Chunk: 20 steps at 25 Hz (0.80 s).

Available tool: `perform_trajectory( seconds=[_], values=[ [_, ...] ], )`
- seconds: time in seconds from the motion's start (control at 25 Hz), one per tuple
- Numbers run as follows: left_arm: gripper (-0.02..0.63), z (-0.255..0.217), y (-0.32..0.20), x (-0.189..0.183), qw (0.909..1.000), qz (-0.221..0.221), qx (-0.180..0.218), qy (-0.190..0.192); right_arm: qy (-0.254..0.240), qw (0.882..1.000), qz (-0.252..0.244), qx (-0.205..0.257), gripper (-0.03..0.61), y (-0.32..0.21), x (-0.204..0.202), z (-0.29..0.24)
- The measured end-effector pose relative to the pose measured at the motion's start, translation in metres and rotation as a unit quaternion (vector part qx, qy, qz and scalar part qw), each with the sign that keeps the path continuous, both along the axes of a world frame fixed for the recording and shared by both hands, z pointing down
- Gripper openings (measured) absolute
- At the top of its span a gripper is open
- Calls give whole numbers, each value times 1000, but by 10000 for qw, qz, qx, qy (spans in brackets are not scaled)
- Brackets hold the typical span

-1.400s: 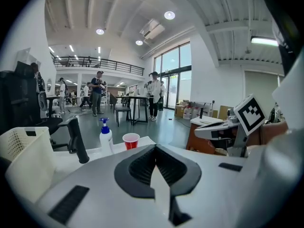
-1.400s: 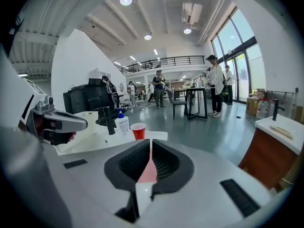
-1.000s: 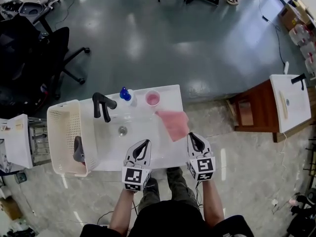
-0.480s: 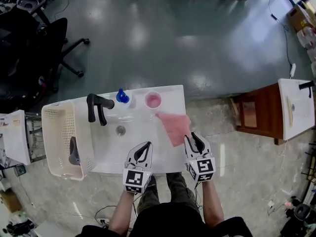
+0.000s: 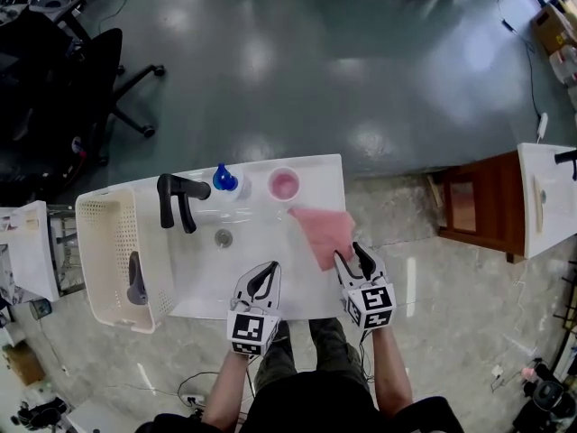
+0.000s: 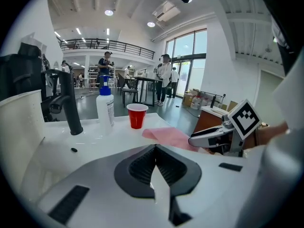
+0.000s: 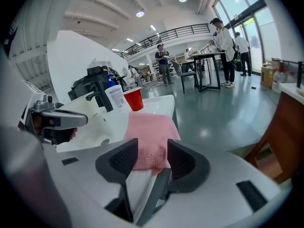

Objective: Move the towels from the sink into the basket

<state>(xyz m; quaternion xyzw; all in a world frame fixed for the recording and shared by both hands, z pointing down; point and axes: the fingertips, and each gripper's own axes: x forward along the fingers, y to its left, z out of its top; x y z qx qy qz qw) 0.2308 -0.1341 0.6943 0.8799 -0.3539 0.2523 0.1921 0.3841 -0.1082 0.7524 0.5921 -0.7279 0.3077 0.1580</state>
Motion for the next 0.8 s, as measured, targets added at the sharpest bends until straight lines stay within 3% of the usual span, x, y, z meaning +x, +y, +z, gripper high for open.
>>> perform_trajectory(
  seconds=[0.32,0.64,0.8],
  values=[
    [6,0,-1,0,10000,-48,-25,-24,189,9998,-43,-95,179,1,2,5],
    [6,-6,2,-1,9999,-150,10,8,440,9990,1,-12,53,1,9,1],
    [6,-15,4,-3,9998,-183,90,21,468,9989,5,54,44,4,9,-7]
  ],
)
